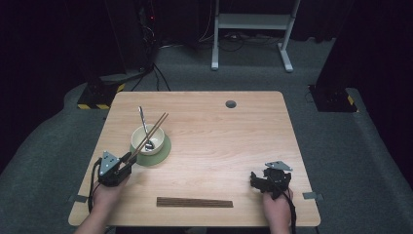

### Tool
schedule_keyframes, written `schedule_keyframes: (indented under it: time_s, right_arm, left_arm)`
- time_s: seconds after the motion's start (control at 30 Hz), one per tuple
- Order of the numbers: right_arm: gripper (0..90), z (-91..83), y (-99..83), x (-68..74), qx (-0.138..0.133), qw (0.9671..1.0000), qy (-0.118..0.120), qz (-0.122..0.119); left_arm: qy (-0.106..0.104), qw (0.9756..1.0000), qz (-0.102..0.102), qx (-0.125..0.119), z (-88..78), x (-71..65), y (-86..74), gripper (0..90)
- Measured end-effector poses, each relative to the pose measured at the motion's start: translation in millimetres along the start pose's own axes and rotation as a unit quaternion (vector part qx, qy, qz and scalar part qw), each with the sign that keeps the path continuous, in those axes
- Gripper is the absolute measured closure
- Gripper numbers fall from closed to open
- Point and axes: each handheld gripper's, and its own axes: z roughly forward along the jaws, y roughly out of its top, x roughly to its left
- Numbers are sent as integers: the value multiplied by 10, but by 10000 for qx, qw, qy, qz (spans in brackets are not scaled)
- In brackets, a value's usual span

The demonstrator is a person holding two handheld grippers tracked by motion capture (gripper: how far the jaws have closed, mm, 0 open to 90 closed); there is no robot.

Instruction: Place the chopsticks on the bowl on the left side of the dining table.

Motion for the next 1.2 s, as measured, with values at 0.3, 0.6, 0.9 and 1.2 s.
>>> schedule_keyframes:
  time_s: [0.3, 0.6, 0.9, 1.2]
  right_arm:
    - [92, 0, 0, 0, 0, 10000, 1, -1]
    - [93, -1, 0, 0, 1, 10000, 4, -1]
    - [93, -6, -5, -7, -6, 9999, 101, -71]
    - [131, -93, 135, 111, -148, 9989, 366, -250]
  left_arm:
    - [-208, 9998, -5, -32, -9, -23, -2, 761]
    - [-495, 9988, 41, -22, -83, -86, -24, 762]
    - [-501, 9987, -3, -15, -94, -73, -35, 682]
    - [-440, 9987, 101, 253, -95, -113, -35, 448]
